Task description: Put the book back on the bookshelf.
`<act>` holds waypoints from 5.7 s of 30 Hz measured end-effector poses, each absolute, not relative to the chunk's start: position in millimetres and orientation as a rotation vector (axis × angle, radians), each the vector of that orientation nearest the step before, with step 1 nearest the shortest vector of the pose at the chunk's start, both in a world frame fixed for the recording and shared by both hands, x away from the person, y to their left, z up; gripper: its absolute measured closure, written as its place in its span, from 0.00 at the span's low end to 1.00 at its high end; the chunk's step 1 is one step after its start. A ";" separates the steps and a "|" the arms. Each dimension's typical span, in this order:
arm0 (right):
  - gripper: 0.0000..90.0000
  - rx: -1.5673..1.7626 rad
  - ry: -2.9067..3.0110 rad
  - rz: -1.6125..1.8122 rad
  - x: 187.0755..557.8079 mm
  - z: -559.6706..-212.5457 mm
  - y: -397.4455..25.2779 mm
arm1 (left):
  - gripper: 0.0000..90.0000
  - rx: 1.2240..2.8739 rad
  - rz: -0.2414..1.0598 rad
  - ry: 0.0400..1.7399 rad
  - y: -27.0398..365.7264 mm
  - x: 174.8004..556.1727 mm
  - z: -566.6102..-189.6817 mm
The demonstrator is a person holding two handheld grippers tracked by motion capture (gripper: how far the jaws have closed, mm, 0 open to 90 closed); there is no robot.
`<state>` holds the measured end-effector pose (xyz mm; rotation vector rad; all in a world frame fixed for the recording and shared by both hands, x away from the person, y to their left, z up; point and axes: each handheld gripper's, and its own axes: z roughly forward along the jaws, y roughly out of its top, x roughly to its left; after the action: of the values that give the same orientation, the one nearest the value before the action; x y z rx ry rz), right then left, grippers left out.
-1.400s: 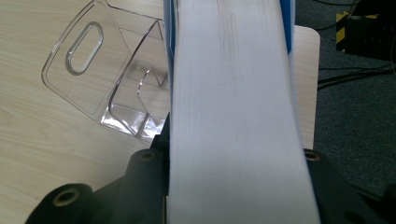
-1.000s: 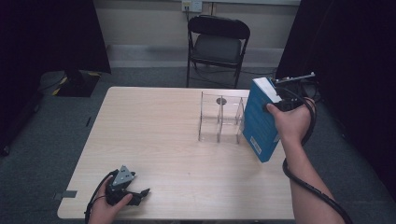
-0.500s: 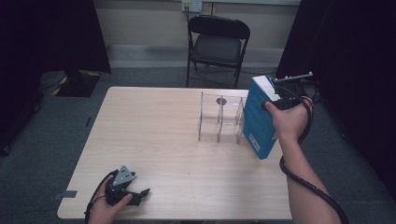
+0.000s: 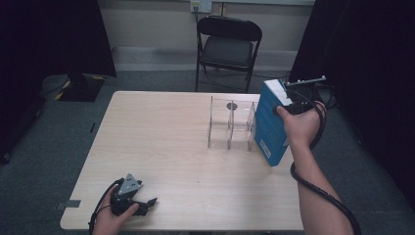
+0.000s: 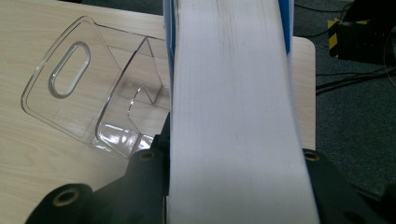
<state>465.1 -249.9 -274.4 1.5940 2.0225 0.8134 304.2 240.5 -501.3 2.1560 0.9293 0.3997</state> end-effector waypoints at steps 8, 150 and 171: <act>0.69 1.587 2.022 0.815 469.0 -273.6 -249.9 | 0.15 2.157 0.400 0.929 240.6 304.3 -501.2; 0.31 1.606 2.027 0.875 483.8 -308.8 -256.3 | 0.15 2.151 0.399 0.926 240.6 303.4 -501.7; 0.23 1.583 2.061 0.896 469.4 -305.5 -259.8 | 0.15 2.154 0.396 0.924 240.8 303.5 -501.6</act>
<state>469.4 -259.8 -305.5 1.5830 2.0614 0.8962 303.5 240.8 -501.6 2.1540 0.9237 0.3955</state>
